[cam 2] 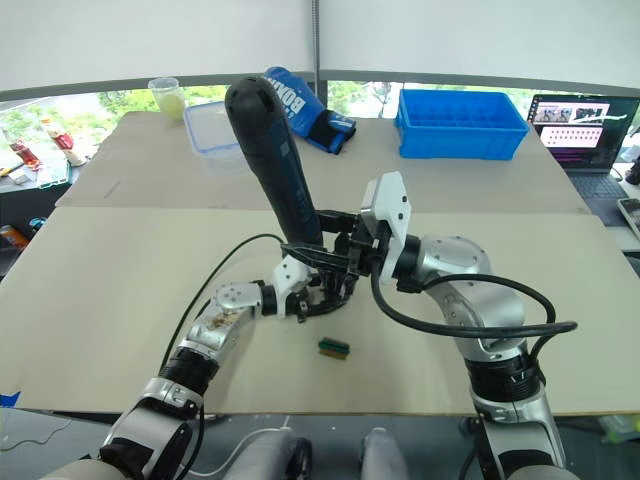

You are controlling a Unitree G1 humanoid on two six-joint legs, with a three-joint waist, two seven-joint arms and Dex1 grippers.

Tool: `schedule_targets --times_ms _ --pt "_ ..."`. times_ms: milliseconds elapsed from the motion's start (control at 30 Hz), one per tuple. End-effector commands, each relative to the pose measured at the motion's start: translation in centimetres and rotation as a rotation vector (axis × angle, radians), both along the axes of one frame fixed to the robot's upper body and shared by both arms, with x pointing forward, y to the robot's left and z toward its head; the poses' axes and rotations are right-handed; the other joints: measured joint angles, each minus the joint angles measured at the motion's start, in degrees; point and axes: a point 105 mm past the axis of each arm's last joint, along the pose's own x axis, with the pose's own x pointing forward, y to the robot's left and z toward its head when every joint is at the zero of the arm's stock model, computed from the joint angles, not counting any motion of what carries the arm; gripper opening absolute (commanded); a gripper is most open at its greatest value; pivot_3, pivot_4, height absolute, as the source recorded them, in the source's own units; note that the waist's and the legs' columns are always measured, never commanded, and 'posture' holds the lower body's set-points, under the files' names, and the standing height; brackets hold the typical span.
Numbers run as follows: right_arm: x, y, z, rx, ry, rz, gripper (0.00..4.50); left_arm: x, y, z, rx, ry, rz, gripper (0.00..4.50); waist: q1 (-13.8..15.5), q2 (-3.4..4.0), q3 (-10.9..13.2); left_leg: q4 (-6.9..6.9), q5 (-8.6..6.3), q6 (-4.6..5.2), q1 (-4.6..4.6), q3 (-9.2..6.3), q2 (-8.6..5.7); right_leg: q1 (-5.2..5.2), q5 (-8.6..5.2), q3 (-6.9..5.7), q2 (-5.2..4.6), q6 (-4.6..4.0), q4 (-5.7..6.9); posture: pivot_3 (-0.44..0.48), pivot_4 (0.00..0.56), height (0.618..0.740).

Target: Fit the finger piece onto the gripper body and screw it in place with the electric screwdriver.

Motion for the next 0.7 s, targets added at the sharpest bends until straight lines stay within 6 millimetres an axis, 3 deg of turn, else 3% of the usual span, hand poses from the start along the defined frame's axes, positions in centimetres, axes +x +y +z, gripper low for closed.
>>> schedule_targets --times_ms 33,700 --pt "-0.69 0.02 1.54 0.031 -0.091 0.016 1.92 -0.33 -0.81 1.28 -0.025 -0.043 -0.037 2.29 0.0 0.00 0.0 0.00 0.00 0.00 0.00 0.00 0.00 0.00 0.00 0.00 0.00 0.00 0.00 0.000 0.150 0.740" --pt "-0.83 0.12 1.14 0.019 -0.087 0.028 1.92 -0.48 -0.85 1.33 -0.024 -0.044 -0.042 2.29 0.0 0.00 0.0 -0.01 0.00 0.00 0.00 0.00 0.00 -0.02 0.00 -0.01 0.00 0.00 0.00 0.000 0.150 0.740"
